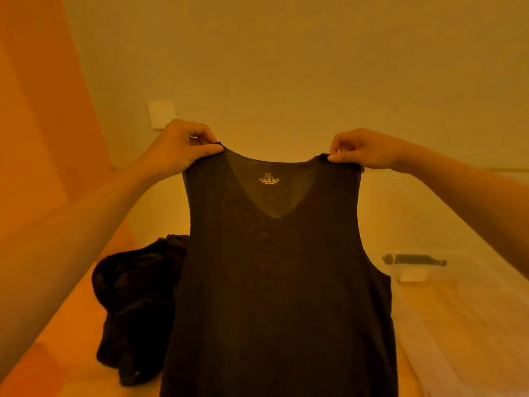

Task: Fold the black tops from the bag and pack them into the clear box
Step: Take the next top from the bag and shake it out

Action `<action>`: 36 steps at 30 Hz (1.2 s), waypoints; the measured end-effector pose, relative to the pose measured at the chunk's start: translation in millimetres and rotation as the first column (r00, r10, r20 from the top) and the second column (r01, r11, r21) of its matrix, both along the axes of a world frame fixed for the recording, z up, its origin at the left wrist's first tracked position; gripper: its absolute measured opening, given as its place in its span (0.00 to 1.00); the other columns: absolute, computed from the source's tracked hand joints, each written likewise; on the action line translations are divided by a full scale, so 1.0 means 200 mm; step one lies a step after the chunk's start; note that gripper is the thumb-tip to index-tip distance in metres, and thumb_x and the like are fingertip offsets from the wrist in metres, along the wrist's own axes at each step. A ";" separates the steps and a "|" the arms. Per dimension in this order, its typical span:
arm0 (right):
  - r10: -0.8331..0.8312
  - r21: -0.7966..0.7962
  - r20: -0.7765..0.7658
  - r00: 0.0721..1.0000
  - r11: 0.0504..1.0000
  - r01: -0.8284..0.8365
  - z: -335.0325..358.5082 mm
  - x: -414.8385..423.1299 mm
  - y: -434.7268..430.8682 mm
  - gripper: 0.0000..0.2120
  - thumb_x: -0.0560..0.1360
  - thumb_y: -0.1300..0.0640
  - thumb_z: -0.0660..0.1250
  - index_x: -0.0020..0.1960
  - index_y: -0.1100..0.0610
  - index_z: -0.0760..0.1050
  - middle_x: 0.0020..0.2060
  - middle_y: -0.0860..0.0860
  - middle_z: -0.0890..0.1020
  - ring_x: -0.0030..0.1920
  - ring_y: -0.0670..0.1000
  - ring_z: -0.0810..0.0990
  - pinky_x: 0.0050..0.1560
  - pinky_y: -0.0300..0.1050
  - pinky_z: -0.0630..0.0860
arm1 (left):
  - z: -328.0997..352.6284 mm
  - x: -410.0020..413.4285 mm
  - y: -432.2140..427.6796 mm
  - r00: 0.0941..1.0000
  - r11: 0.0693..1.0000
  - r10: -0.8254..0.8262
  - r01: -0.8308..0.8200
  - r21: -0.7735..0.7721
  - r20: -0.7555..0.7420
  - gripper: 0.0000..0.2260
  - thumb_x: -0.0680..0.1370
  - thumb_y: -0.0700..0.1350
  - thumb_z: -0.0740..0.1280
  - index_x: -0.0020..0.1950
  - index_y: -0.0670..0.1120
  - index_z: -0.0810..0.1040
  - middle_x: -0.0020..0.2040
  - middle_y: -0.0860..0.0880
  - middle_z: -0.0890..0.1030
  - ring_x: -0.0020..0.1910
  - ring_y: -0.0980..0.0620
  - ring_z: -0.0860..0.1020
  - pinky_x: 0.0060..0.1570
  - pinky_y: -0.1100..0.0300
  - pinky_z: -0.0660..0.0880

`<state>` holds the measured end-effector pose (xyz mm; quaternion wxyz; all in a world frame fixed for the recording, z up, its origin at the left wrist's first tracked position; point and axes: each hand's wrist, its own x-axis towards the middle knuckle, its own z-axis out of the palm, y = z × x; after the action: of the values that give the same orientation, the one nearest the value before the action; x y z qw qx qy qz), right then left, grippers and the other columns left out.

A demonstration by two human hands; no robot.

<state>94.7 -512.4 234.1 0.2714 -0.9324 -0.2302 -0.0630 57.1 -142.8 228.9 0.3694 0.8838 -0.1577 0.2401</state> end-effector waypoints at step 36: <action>-0.224 -0.137 -0.102 0.969 0.968 0.209 -1.65 0.16 0.50 0.15 0.80 0.45 0.65 0.64 0.49 0.78 0.62 0.51 0.81 0.64 0.53 0.76 0.64 0.51 0.73 | -1.68 0.24 -0.41 0.887 0.868 0.149 0.094 0.487 -0.437 0.27 0.83 0.61 0.56 0.80 0.51 0.64 0.82 0.45 0.56 0.80 0.42 0.56 0.77 0.47 0.57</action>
<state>126.5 -412.3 -96.4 0.2170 -0.9692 -0.1142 -0.0233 105.1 -225.3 -107.0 0.1537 0.9820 -0.1084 -0.0198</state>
